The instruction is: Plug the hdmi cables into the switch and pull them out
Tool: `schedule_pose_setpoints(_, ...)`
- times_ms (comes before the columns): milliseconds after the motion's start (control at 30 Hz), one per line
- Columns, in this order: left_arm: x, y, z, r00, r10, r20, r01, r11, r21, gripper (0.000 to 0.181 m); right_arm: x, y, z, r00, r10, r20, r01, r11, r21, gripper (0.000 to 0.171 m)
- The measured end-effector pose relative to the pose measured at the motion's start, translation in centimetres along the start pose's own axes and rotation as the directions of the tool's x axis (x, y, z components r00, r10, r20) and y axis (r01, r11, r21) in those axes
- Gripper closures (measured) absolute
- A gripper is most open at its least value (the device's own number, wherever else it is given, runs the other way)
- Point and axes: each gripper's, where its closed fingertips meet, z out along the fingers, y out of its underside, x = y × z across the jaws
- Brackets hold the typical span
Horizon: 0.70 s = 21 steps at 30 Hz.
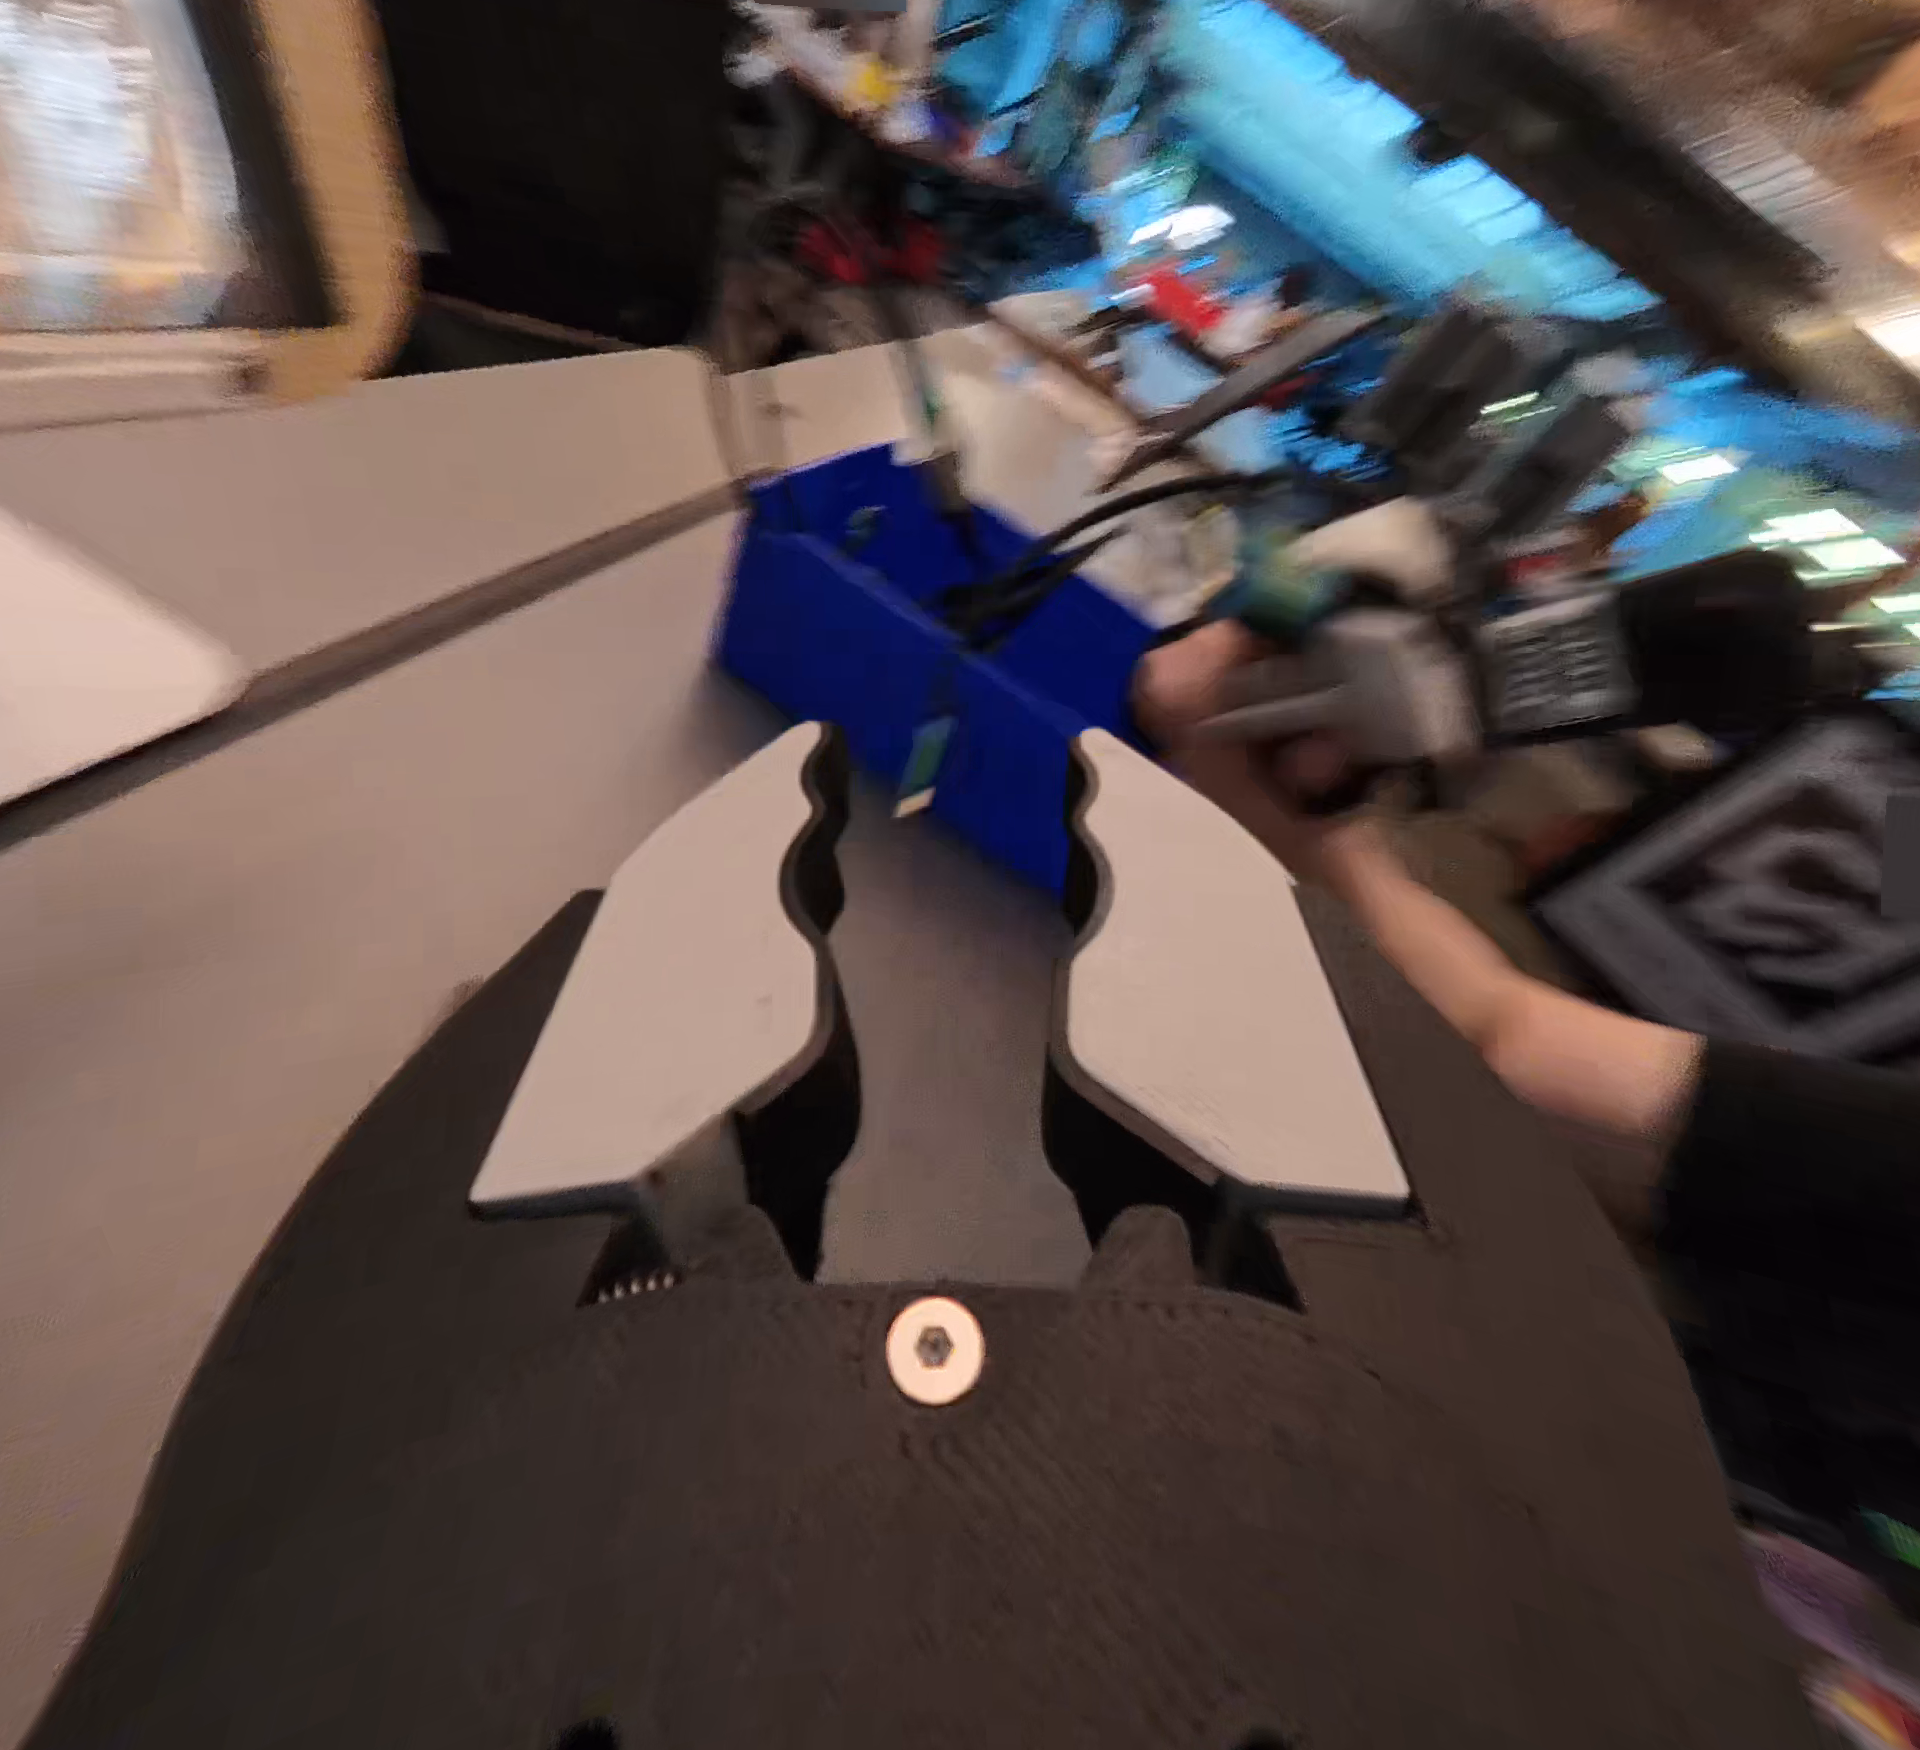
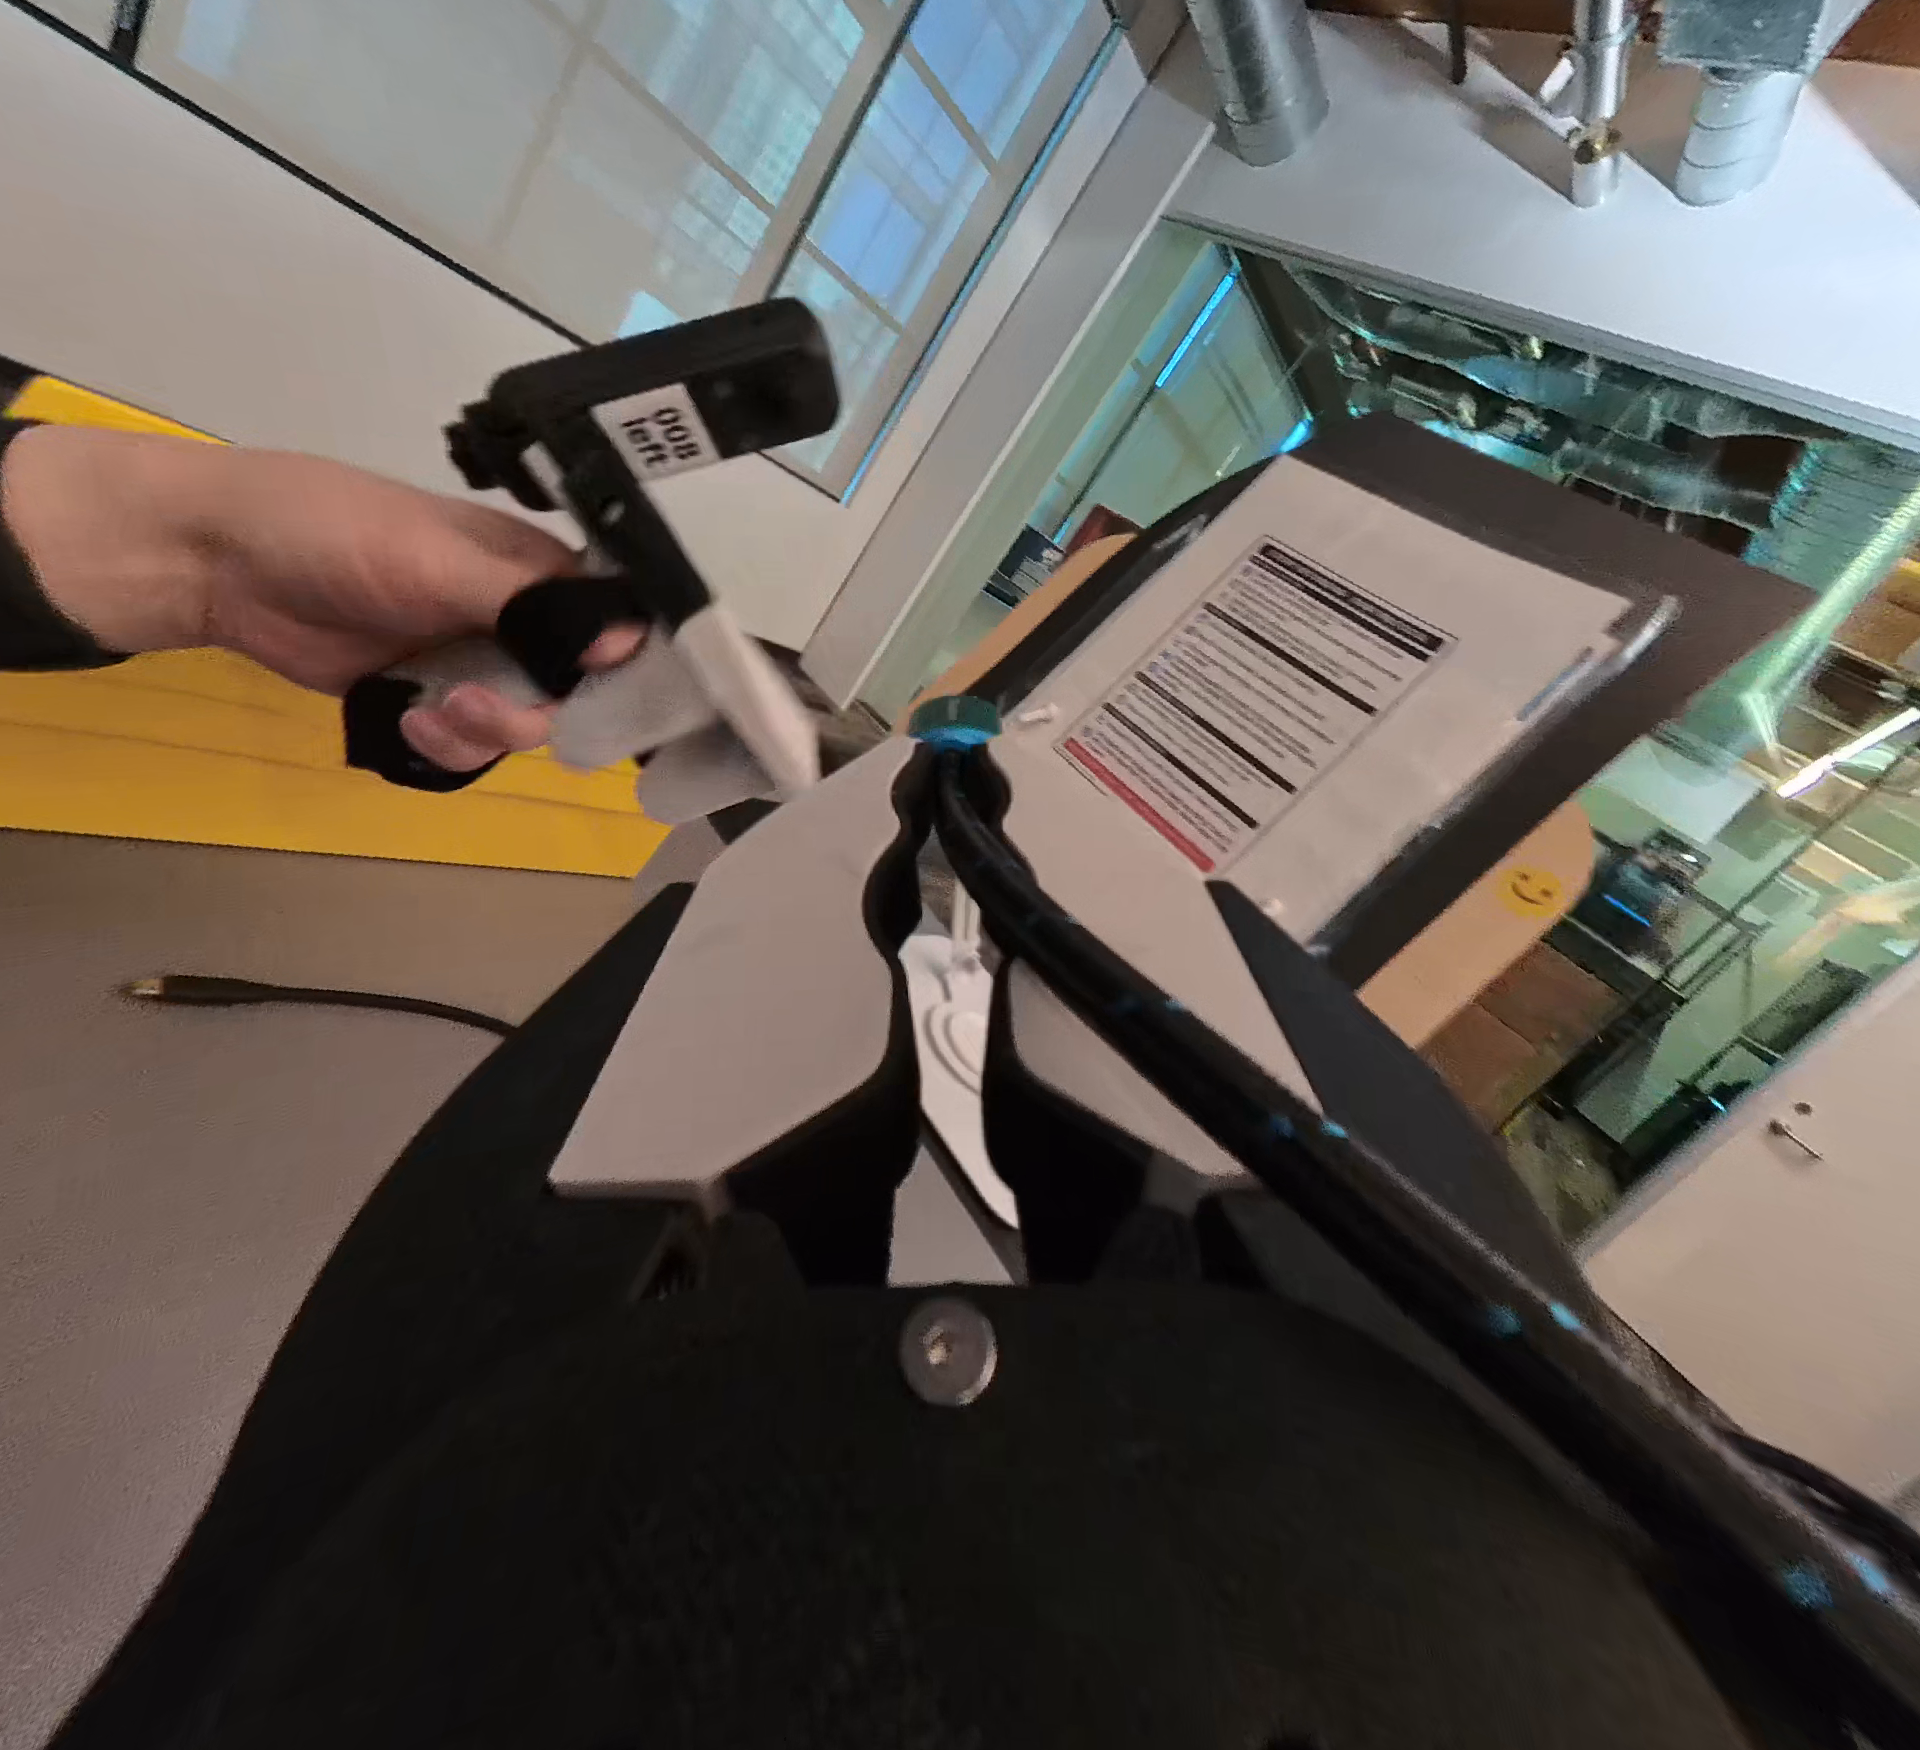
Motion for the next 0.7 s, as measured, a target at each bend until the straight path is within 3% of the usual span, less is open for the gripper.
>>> schedule_pose_setpoints(100,-5.2,3.9,0.4,0.955,0.111,0.274,-0.053,0.976,-0.21,0.115,1.7,0.1,-0.7,0.999,-0.002,-0.032,0.001,0.999,-0.032,0.164)
schedule_pose_setpoints(233,-7.7,9.6,2.3,0.935,0.174,0.308,-0.011,0.885,-0.465,0.103,2.0,0.6,-0.8,0.999,-0.029,-0.025,0.027,0.997,-0.078,0.164)
schedule_pose_setpoints(333,-9.2,11.9,3.3,0.911,0.264,0.318,-0.051,0.835,-0.547,0.087,1.6,0.8,-0.6,1.0,-0.03,-0.007,0.029,0.995,-0.097,0.164)
schedule_pose_setpoints(533,-12.2,14.4,3.3,0.849,0.381,0.367,-0.072,0.77,-0.634,0.072,1.1,1.3,-0.2,0.999,-0.04,0.015,0.042,0.992,-0.119,0.164)
schedule_pose_setpoints(700,-14.0,14.6,2.8,0.798,0.471,0.376,-0.128,0.742,-0.658,0.085,1.2,1.3,-0.2,1.0,-0.023,0.019,0.025,0.993,-0.117,0.164)
